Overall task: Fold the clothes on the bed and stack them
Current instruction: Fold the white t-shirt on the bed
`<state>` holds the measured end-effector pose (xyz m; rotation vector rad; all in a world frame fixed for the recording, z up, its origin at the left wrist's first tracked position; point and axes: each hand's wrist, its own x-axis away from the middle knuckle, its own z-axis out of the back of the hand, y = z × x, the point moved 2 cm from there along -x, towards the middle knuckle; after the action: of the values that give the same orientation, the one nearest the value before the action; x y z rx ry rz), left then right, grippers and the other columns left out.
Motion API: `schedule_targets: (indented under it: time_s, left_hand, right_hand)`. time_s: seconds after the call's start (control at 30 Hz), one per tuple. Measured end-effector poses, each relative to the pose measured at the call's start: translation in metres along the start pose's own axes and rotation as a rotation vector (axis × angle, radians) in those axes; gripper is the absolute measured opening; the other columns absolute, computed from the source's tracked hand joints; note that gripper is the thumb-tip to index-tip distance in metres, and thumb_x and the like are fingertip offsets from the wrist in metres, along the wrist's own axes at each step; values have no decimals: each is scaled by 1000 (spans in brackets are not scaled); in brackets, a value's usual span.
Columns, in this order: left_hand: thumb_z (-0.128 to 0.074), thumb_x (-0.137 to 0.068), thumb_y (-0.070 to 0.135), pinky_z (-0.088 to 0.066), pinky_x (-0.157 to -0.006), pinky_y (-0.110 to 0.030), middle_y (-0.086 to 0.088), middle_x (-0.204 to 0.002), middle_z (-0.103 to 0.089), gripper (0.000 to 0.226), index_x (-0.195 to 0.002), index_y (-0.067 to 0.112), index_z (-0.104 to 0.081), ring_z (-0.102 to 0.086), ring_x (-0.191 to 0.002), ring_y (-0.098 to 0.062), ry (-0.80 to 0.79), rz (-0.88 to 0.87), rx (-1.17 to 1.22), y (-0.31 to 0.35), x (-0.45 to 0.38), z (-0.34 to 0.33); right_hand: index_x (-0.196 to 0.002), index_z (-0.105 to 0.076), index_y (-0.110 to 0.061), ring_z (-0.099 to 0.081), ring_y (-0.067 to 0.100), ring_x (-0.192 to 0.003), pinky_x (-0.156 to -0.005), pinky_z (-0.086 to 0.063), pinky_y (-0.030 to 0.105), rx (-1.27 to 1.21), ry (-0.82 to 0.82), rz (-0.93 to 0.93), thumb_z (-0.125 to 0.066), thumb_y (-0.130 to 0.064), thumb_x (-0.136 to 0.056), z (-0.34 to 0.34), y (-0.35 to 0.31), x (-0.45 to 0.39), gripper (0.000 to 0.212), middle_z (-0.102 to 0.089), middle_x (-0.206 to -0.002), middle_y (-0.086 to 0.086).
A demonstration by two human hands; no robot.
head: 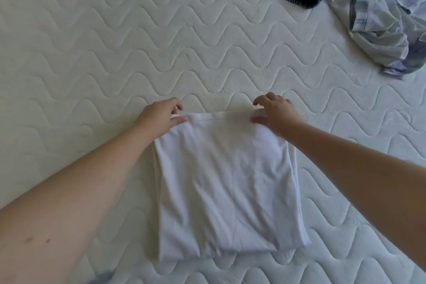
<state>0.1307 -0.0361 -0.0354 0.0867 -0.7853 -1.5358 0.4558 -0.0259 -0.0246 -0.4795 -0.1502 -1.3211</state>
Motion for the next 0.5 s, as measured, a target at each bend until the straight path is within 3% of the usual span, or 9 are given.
schedule_targets:
  time_s: [0.07,0.17,0.3,0.4,0.5]
  left_hand:
    - [-79,-75,46,-41,-75,-31,19,-78,-57,38,-98,28,-56,-55,-76,-10,-43,109,-40,-12,2,8]
    - [-86,-68,37,-40,-65,-25,14,-76,-61,39,-93,28,-58,-57,-73,-10,-66,167,74,-30,8,19]
    - [-85,-74,21,-47,-75,-29,2,-91,-65,44,-106,29,-56,-62,-81,-17,-8,251,383,-38,27,13]
    - [-79,-80,19,-52,-81,-35,-7,-109,-66,48,-119,20,-51,-65,-91,-18,140,433,736,-35,50,-11]
    - [-74,-85,19,-53,-68,-29,-8,-115,-68,52,-128,7,-48,-68,-89,-15,226,538,963,-32,75,-32]
  right_hand:
    - [-132,-51,-26,-50,27,-121,-101,-34,41,9,-68,-50,-68,-52,-84,-1,8,1,57,-55,-129,3]
    - [-135,-49,-26,-47,29,-124,-103,-33,44,-120,-7,-185,-68,-52,-83,0,27,12,61,-51,-133,5]
    - [-136,-48,-19,-48,28,-122,-101,-39,42,-373,193,-391,-70,-41,-86,-9,38,44,59,-51,-132,9]
    - [-129,-53,-18,-58,19,-103,-84,-44,29,-552,288,-464,-68,-34,-88,-20,32,72,46,-58,-118,4]
    - [-122,-57,-21,-63,9,-83,-61,-41,21,-686,276,-537,-64,-34,-91,-33,28,95,34,-65,-96,-6]
